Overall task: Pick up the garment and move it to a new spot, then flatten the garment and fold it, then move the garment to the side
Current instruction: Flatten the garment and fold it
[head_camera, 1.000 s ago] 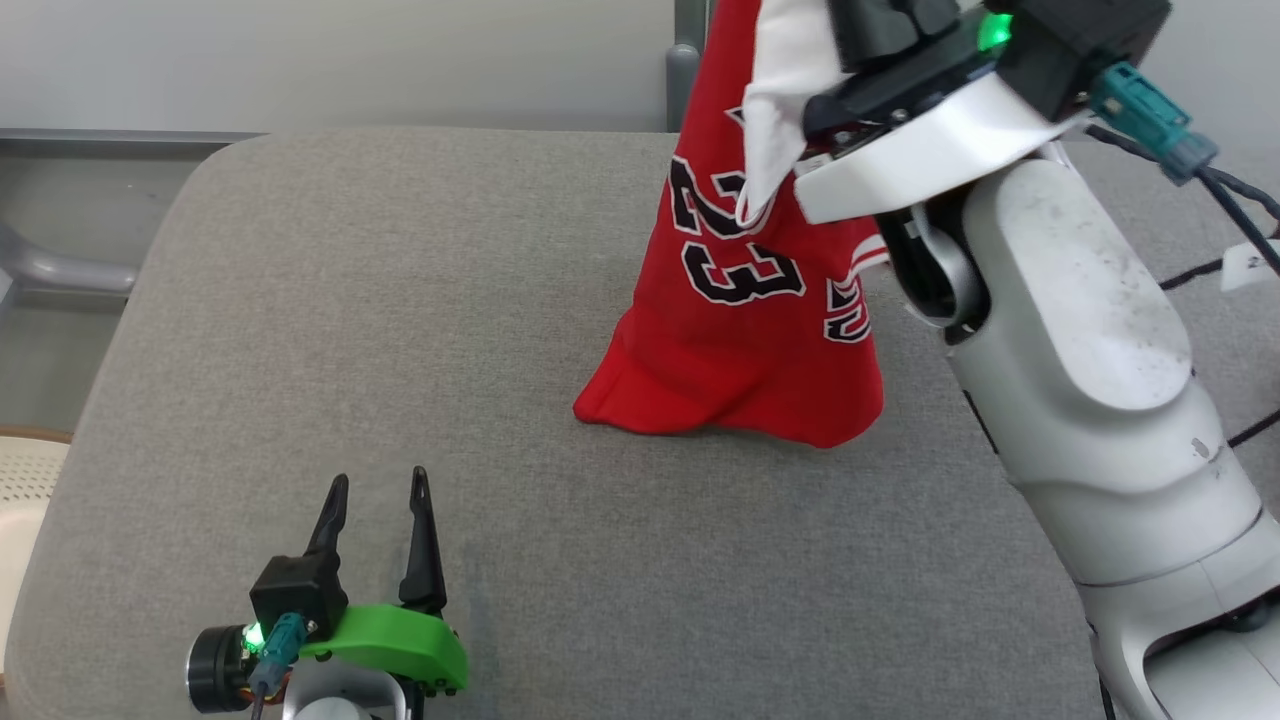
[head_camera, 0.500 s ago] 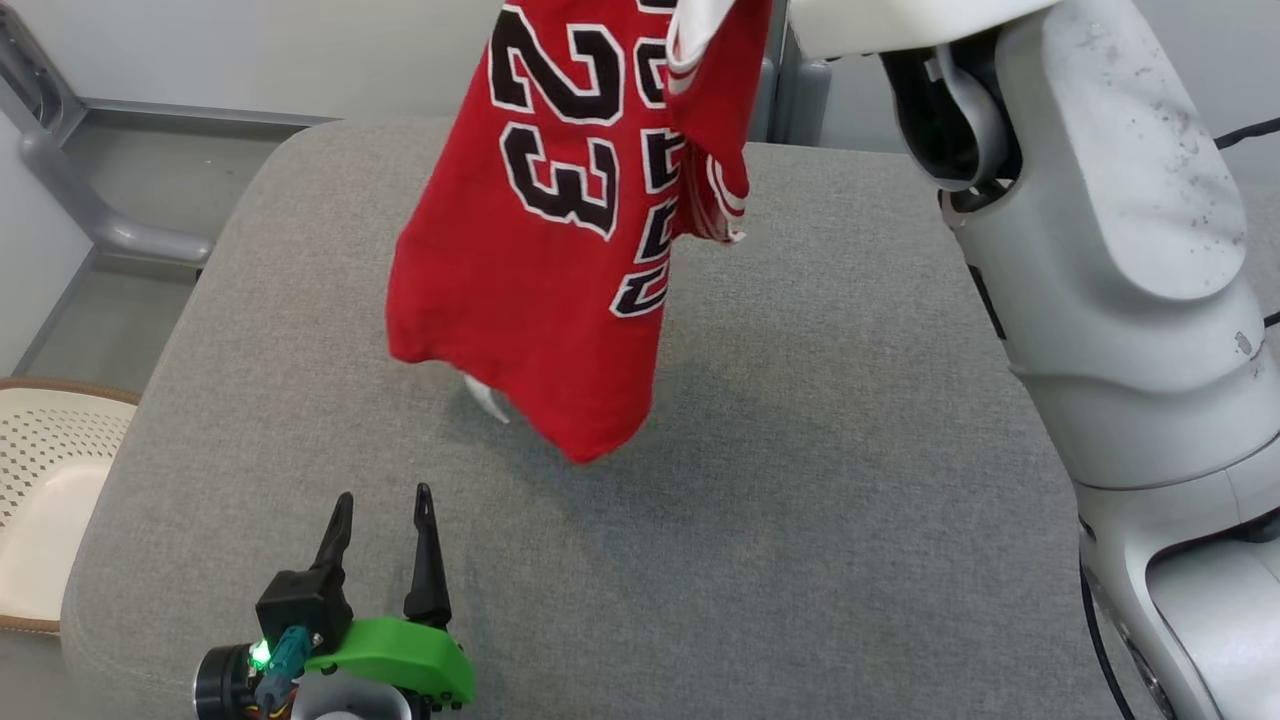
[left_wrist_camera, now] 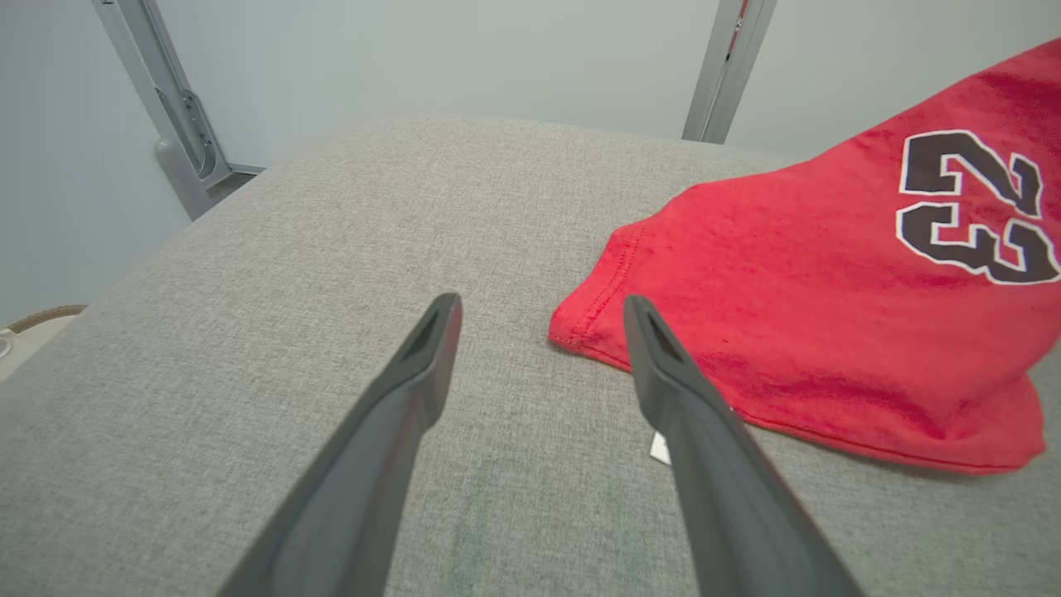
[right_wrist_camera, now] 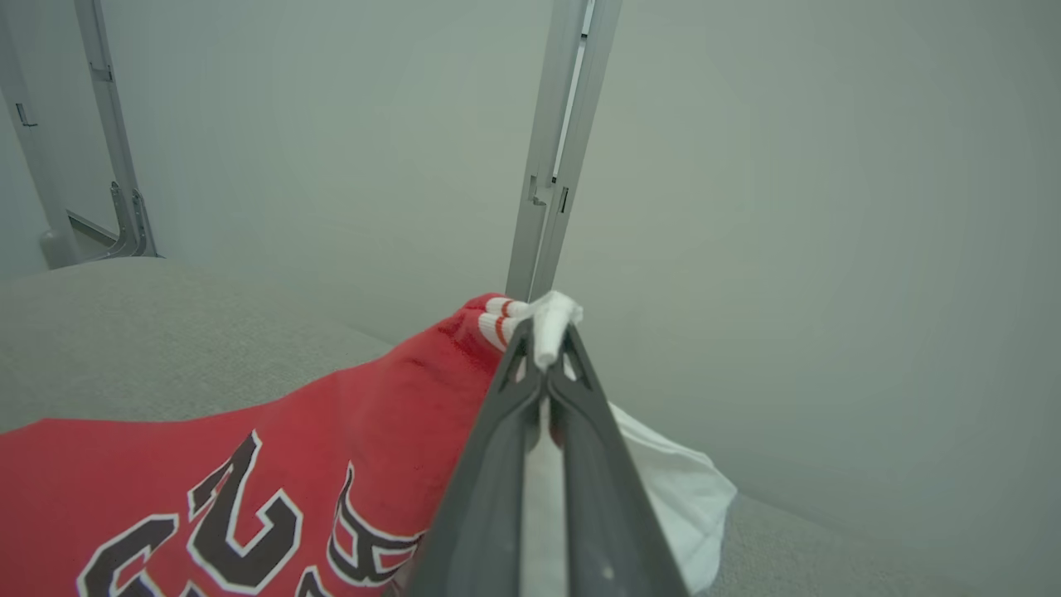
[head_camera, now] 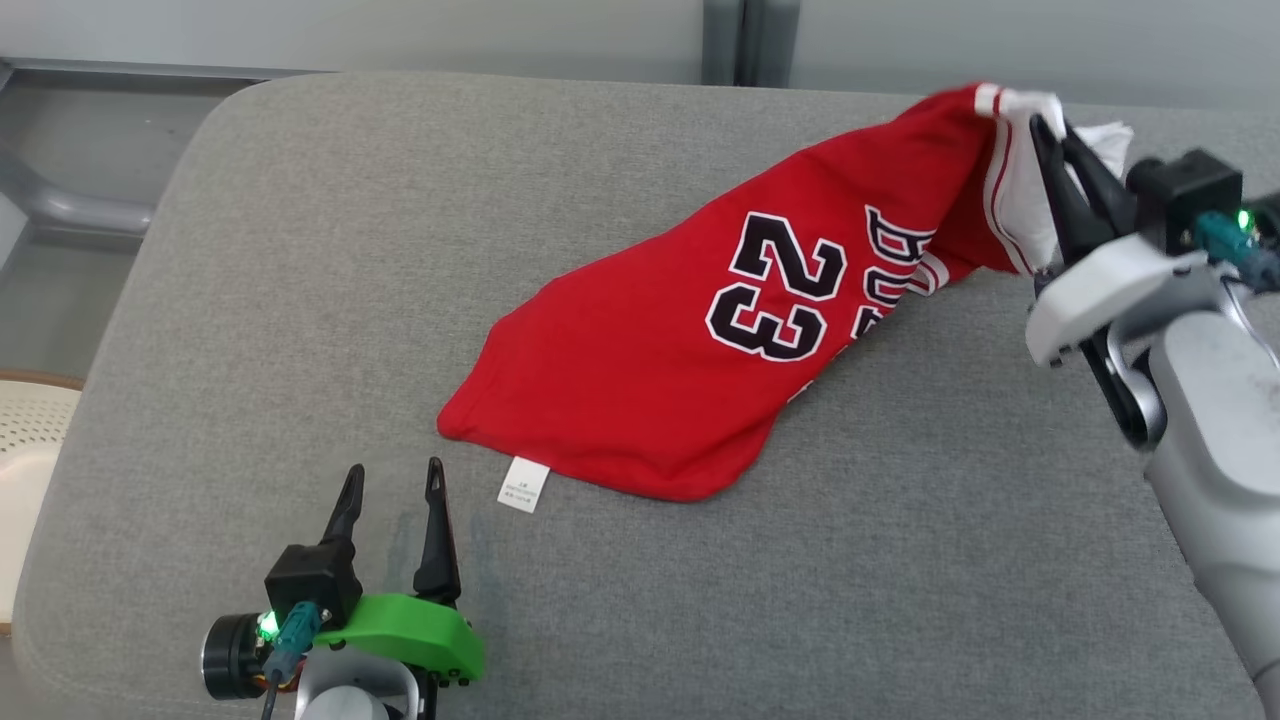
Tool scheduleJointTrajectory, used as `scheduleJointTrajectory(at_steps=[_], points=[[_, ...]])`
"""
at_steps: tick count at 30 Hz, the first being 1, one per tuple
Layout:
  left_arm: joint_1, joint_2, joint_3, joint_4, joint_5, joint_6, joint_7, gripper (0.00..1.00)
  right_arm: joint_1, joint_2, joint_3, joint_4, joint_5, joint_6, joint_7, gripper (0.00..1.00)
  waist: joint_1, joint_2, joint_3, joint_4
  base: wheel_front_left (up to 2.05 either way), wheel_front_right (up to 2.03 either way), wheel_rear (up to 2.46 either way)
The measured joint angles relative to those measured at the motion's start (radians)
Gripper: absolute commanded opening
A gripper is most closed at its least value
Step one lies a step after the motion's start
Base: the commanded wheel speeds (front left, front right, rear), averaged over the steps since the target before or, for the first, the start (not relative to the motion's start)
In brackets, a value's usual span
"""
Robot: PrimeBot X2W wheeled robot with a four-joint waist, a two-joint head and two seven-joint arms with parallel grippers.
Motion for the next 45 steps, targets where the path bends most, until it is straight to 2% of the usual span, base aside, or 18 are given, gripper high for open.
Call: scheduleJointTrajectory(at_steps=[6, 15, 16, 17, 18, 19, 20, 21, 22, 24, 25, 35, 45], points=[[-0.011, 0.000, 0.010, 0.009, 0.021, -0.010, 0.000, 1.00, 0.175, 0.010, -0.072, 0.020, 0.012, 0.000, 0.000, 0.00, 0.0000, 0.0000, 0.012, -0.050, 0.00, 0.00, 0.00], [-0.024, 0.000, 0.020, 0.024, 0.034, -0.022, 0.000, 1.00, 0.241, 0.090, -0.139, -0.012, -0.024, 0.000, 0.000, 0.00, 0.0000, 0.0000, 0.005, -0.116, 0.00, 0.00, 0.00], [-0.024, 0.000, 0.019, 0.026, 0.034, -0.022, 0.000, 1.00, 0.244, 0.094, -0.142, -0.011, -0.027, 0.000, 0.000, 0.04, 0.0000, 0.0000, 0.002, -0.118, 0.00, 0.00, 0.00], [-0.024, 0.000, 0.019, 0.027, 0.034, -0.022, 0.000, 1.00, 0.245, 0.098, -0.145, -0.010, -0.028, 0.000, 0.000, 0.24, 0.0000, 0.0000, 0.000, -0.120, 0.00, 0.00, 0.00], [-0.024, 0.000, 0.019, 0.028, 0.033, -0.022, 0.000, 1.00, 0.245, 0.105, -0.149, -0.008, -0.031, 0.000, 0.000, 0.36, 0.0000, 0.0000, -0.002, -0.123, 0.00, 0.00, 0.00], [-0.024, 0.000, 0.017, 0.029, 0.031, -0.022, 0.000, 1.00, 0.245, 0.112, -0.152, -0.006, -0.036, 0.000, 0.000, 0.34, 0.0000, 0.0000, -0.004, -0.124, 0.00, 0.00, 0.00], [-0.023, 0.000, 0.016, 0.030, 0.031, -0.022, 0.000, 1.00, 0.245, 0.117, -0.154, -0.005, -0.038, 0.000, 0.000, 0.24, 0.0000, 0.0000, -0.005, -0.125, 0.00, 0.00, 0.00], [-0.023, 0.000, 0.015, 0.032, 0.031, -0.023, 0.000, 1.00, 0.244, 0.122, -0.155, -0.006, -0.043, 0.000, 0.000, 0.09, 0.0000, 0.0000, -0.006, -0.126, 0.00, 0.00, 0.00], [-0.023, 0.000, 0.015, 0.033, 0.030, -0.024, 0.000, 1.00, 0.243, 0.124, -0.160, -0.006, -0.047, 0.000, 0.000, 0.04, 0.0000, 0.0000, -0.005, -0.125, 0.00, 0.00, 0.00], [-0.023, 0.000, 0.013, 0.036, 0.030, -0.025, 0.000, 1.00, 0.238, 0.130, -0.182, -0.010, -0.054, 0.000, 0.000, 0.35, 0.0000, 0.0000, -0.004, -0.123, 0.00, 0.00, 0.00], [-0.023, 0.000, 0.012, 0.037, 0.030, -0.026, 0.000, 1.00, 0.236, 0.134, -0.195, -0.016, -0.056, 0.000, 0.000, 1.00, 0.0000, 0.0000, -0.004, -0.121, 0.00, 0.00, 0.00], [-0.023, 0.000, 0.019, 0.038, 0.031, -0.026, 0.000, 1.00, 0.241, 0.179, -0.266, -0.080, -0.107, 0.000, 0.000, 1.00, 0.0000, 0.0000, -0.003, -0.121, 0.00, 0.00, 0.00], [-0.022, 0.000, 0.016, 0.031, 0.031, -0.026, 0.000, 1.00, 0.319, 0.217, -0.261, -0.039, -0.102, 0.000, 0.000, 1.00, 0.0000, 0.0000, -0.009, -0.127, 0.00, 0.00, 0.00]])
